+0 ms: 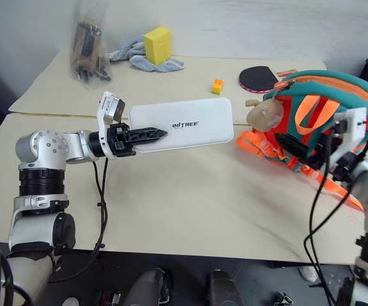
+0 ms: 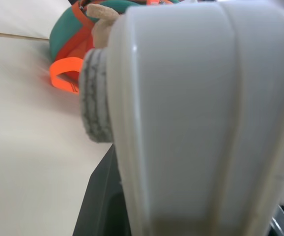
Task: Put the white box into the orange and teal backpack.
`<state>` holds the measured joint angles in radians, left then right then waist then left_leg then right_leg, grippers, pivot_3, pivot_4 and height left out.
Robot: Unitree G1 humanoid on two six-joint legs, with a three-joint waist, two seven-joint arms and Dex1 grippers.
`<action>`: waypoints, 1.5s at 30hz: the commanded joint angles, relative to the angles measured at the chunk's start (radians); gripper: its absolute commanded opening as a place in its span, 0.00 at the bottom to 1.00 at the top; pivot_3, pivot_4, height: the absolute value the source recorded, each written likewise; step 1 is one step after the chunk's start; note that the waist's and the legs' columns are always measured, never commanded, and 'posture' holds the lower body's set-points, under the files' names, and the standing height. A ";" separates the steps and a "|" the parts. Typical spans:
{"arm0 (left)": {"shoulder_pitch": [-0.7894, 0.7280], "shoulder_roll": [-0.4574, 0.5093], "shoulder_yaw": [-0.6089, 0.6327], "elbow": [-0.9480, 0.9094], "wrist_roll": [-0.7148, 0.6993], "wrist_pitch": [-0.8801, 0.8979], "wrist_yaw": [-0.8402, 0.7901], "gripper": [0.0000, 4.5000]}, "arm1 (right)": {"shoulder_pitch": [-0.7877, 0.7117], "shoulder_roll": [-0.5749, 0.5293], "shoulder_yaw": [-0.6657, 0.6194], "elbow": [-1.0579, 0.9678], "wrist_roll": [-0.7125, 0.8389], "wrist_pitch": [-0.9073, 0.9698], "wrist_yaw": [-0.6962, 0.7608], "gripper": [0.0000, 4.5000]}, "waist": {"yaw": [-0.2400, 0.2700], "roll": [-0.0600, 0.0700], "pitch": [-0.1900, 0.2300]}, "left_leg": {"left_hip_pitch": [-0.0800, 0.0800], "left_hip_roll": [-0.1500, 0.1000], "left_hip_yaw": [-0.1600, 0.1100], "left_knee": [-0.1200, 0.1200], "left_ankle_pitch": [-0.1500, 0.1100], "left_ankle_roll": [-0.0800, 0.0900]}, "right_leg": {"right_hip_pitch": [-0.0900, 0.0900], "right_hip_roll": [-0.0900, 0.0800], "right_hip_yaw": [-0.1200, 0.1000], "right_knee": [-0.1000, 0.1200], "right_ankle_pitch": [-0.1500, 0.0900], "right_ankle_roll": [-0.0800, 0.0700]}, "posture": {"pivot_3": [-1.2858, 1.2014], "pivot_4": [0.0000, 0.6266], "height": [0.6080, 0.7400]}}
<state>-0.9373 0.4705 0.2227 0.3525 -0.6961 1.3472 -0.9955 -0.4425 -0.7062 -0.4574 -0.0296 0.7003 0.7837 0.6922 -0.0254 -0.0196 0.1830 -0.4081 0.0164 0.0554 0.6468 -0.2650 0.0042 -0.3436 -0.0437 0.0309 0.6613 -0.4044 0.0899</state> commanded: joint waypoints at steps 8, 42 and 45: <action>-0.056 0.050 0.035 0.020 -0.023 -0.117 0.005 0.28 | -0.017 -0.007 0.051 -0.021 0.011 -0.064 0.057 0.25 | -0.005 0.000 0.000 | 0.000 0.000 0.000 0.000 0.000 0.000 | 0.000 0.000 0.000 0.000 0.000 0.000 | 0.52 0.24 1.00; -0.149 0.134 -0.186 0.102 0.135 -0.704 -0.443 0.28 | 0.359 -0.412 -0.323 -0.452 0.761 0.361 0.341 0.00 | 0.000 -0.003 0.007 | -0.004 0.000 -0.002 0.001 -0.001 0.005 | 0.000 -0.001 -0.002 -0.003 0.000 0.000 | 0.52 0.24 1.00; -0.182 0.115 -0.176 0.147 0.127 -0.704 -0.458 0.28 | 0.369 -0.419 -0.326 -0.453 0.754 0.359 0.342 0.00 | 0.001 -0.004 0.007 | -0.005 0.000 -0.002 0.001 -0.001 0.006 | -0.001 -0.001 -0.002 -0.002 0.000 0.000 | 0.52 0.24 1.00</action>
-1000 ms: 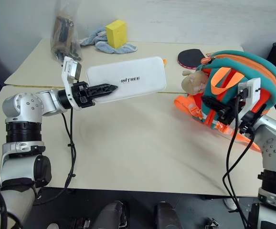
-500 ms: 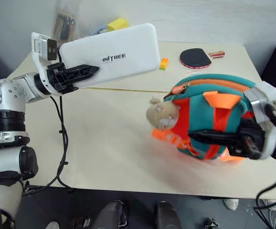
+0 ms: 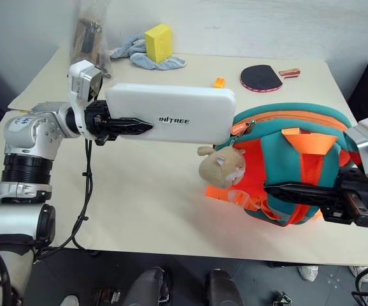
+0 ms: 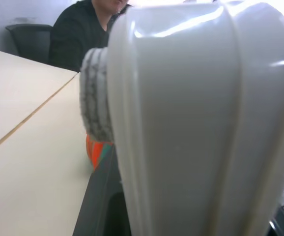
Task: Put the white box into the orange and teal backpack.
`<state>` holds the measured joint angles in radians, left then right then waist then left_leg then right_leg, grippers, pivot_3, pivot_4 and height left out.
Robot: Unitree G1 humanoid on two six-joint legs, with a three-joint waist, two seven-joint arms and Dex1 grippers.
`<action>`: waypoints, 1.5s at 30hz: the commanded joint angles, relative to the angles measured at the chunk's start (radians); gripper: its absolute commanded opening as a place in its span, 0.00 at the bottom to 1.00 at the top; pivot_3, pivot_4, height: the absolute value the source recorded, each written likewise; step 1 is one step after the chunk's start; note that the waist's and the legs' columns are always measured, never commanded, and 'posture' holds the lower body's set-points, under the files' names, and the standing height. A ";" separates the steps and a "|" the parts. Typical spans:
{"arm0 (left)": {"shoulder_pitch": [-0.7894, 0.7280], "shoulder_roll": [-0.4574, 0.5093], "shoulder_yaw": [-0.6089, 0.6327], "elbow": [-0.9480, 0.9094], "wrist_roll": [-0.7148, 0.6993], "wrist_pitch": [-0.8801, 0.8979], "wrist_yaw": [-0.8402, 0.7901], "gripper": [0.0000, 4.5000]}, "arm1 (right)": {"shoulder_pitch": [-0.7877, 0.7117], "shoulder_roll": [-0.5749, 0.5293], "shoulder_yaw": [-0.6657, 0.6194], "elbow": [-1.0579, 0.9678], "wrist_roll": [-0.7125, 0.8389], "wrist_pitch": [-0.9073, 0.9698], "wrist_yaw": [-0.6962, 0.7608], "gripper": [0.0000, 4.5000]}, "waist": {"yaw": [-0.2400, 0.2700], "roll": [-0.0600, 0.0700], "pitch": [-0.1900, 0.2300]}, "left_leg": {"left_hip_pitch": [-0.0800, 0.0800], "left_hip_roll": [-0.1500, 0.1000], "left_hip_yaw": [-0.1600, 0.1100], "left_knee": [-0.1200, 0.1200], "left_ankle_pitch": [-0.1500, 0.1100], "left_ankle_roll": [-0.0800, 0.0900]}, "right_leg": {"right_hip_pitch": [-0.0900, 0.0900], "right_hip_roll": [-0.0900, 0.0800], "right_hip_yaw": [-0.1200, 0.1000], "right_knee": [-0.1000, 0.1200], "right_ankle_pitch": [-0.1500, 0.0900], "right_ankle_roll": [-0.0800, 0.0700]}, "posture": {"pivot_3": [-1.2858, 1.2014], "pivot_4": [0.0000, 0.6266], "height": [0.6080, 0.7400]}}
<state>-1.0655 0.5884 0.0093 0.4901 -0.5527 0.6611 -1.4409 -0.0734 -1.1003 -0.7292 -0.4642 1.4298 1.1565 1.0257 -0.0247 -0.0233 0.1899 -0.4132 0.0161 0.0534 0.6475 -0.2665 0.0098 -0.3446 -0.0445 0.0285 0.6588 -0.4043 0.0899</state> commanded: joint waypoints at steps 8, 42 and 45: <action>-0.033 -0.055 -0.029 0.005 0.038 -0.104 -0.060 0.28 | -0.002 -0.012 -0.023 -0.028 0.026 -0.044 -0.029 0.00 | 0.001 0.000 0.000 | 0.000 0.000 0.000 0.001 0.000 0.000 | 0.000 0.000 0.000 0.000 0.000 0.000 | 0.52 0.24 1.00; -0.200 -0.433 -0.184 0.310 0.423 -0.533 0.172 0.82 | -0.032 0.057 0.154 -0.056 -0.085 -0.179 -0.153 0.00 | 0.016 -0.001 0.001 | -0.001 0.000 -0.001 0.002 0.001 -0.001 | -0.002 0.002 0.000 0.003 0.000 0.000 | 0.52 0.24 1.00; -0.164 -0.329 -0.148 0.259 0.386 -0.493 0.091 0.99 | -0.009 0.068 0.143 -0.061 -0.093 -0.189 -0.162 0.00 | 0.016 -0.001 0.001 | 0.000 0.001 -0.001 0.001 0.002 -0.002 | -0.002 0.002 0.000 0.003 0.000 0.000 | 0.52 0.24 1.00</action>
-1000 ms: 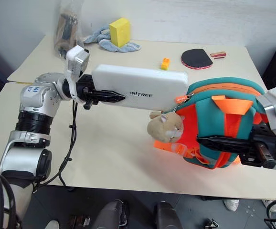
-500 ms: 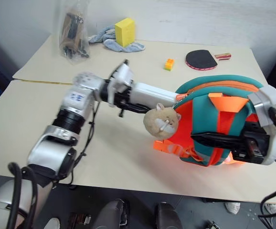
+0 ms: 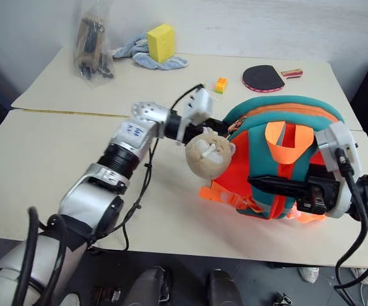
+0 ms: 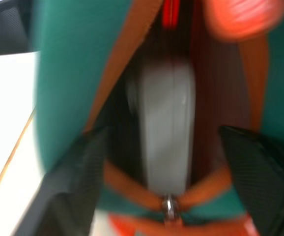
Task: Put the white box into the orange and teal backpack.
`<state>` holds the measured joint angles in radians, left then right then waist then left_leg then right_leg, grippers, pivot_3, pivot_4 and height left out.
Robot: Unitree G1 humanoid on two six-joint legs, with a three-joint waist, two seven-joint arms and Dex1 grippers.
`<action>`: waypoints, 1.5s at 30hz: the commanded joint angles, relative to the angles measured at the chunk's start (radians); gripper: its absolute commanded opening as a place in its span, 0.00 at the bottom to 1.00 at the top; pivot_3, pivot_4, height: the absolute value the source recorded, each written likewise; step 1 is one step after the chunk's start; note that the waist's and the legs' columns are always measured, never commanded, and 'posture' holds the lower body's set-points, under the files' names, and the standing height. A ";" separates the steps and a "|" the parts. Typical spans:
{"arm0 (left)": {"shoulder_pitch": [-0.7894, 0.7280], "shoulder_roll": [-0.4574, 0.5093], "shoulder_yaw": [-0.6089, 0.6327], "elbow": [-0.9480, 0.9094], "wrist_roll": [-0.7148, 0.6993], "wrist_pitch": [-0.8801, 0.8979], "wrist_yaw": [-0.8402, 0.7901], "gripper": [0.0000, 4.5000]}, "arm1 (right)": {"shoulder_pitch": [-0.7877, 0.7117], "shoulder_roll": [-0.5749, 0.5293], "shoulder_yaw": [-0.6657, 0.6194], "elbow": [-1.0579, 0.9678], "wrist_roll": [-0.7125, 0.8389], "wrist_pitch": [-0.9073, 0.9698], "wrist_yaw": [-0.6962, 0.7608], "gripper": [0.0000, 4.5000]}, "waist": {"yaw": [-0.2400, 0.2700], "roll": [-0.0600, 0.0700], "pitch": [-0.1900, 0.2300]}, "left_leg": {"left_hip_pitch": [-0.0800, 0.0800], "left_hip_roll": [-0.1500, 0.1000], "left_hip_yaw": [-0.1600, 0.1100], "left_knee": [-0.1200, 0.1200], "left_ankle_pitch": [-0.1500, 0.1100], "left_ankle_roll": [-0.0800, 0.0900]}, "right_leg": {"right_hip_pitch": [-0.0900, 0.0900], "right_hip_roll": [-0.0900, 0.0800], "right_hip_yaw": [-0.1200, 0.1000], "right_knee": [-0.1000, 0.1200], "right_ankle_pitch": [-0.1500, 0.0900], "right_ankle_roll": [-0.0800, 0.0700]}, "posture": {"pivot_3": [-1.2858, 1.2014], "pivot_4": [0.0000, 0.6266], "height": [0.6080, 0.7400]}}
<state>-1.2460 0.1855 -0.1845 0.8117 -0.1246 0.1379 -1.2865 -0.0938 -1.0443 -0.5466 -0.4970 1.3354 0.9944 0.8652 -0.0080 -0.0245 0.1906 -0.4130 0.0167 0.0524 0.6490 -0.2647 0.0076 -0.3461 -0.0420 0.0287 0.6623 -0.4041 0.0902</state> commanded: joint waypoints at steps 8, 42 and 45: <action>0.115 0.303 0.133 -0.437 -0.310 0.441 -0.266 0.99 | 0.053 0.032 -0.040 -0.043 -0.019 -0.054 -0.012 0.00 | 0.004 0.000 0.000 | -0.001 0.000 -0.002 0.001 0.000 -0.001 | 0.000 -0.001 -0.001 0.000 0.000 0.000 | 0.52 0.24 1.00; 0.066 0.297 -0.009 -0.078 -0.066 0.051 -0.045 0.16 | 0.183 0.049 -0.156 -0.032 -0.050 -0.095 0.000 0.00 | 0.007 0.001 -0.001 | -0.006 -0.003 -0.012 0.005 0.001 0.000 | 0.003 0.000 -0.004 -0.002 0.000 0.001 | 0.52 0.24 1.00; 0.088 0.272 -0.059 0.019 0.029 -0.092 0.013 0.16 | 0.194 0.048 -0.180 -0.009 -0.070 -0.100 0.024 0.00 | 0.007 0.001 0.000 | -0.006 -0.003 -0.012 0.006 0.001 0.000 | 0.003 0.000 -0.004 -0.002 0.000 0.001 | 0.52 0.24 1.00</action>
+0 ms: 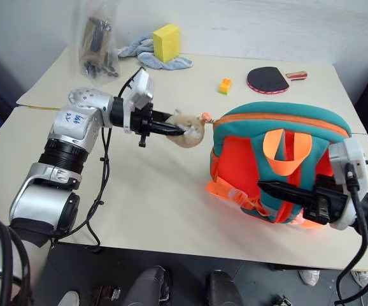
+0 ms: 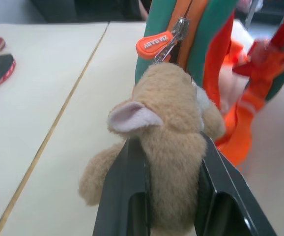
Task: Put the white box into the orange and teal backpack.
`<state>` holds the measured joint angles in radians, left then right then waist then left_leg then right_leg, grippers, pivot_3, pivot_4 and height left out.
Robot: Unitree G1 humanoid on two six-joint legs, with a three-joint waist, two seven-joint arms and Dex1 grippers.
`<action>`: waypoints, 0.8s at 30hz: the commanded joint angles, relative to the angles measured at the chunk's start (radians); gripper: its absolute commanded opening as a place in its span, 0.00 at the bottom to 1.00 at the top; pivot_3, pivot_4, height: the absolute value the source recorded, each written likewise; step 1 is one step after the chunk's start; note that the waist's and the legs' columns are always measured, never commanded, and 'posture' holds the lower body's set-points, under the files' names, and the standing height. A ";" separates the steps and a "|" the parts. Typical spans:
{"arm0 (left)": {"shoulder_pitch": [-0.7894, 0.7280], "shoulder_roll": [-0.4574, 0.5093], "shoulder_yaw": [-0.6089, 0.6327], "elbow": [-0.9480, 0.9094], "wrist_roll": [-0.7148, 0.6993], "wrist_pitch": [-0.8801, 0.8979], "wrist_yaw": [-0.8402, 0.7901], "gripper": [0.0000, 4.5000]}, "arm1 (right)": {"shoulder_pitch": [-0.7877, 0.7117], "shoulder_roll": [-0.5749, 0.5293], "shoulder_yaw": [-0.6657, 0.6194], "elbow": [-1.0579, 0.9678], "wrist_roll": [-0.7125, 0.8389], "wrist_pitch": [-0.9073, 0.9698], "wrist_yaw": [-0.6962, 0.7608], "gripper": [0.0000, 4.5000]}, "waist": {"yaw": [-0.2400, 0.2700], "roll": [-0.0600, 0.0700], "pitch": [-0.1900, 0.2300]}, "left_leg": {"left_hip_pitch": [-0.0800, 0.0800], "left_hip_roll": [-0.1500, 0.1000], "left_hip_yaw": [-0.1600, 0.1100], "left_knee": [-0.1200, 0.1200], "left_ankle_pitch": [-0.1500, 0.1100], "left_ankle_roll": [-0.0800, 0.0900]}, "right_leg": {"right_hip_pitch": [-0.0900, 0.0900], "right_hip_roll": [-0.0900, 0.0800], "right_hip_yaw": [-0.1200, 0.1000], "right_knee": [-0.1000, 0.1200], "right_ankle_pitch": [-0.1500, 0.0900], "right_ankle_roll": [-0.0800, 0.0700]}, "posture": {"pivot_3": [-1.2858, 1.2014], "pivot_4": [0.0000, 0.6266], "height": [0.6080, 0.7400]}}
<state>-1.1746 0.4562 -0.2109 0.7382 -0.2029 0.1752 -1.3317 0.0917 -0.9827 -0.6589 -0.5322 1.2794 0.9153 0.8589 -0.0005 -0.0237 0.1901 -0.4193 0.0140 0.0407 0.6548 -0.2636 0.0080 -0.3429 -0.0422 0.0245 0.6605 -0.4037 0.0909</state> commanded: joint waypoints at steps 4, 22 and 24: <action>0.112 -0.090 -0.117 0.116 0.195 -0.265 0.095 0.16 | 0.003 -0.004 -0.065 0.040 -0.056 -0.040 0.039 0.00 | 0.002 0.000 0.000 | 0.000 0.000 0.000 0.001 -0.001 0.001 | 0.000 -0.001 0.000 0.000 0.000 0.000 | 0.52 0.24 1.00; 0.269 0.139 0.079 -0.316 -0.069 0.238 -0.158 0.84 | 0.269 -0.103 -0.271 0.203 -0.392 -0.125 0.329 0.67 | -0.001 0.002 -0.001 | -0.002 0.000 -0.002 0.002 -0.001 0.001 | 0.001 0.000 -0.003 0.003 0.000 0.000 | 0.52 0.24 1.00; 0.282 0.234 0.117 -0.387 -0.143 0.339 -0.234 0.97 | 0.327 -0.159 -0.363 0.296 -0.435 -0.118 0.448 0.81 | -0.002 0.002 -0.001 | -0.001 0.000 -0.002 0.002 -0.001 0.001 | 0.001 -0.001 -0.003 0.000 0.000 0.000 | 0.52 0.24 1.00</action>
<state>-0.8860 0.6317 -0.1518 0.4381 -0.2642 0.4337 -1.4901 0.4014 -1.1069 -0.9116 -0.2998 0.8764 0.7917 1.2012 -0.0028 -0.0219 0.1889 -0.4199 0.0137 0.0384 0.6559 -0.2643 0.0091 -0.3413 -0.0427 0.0216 0.6596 -0.4038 0.0908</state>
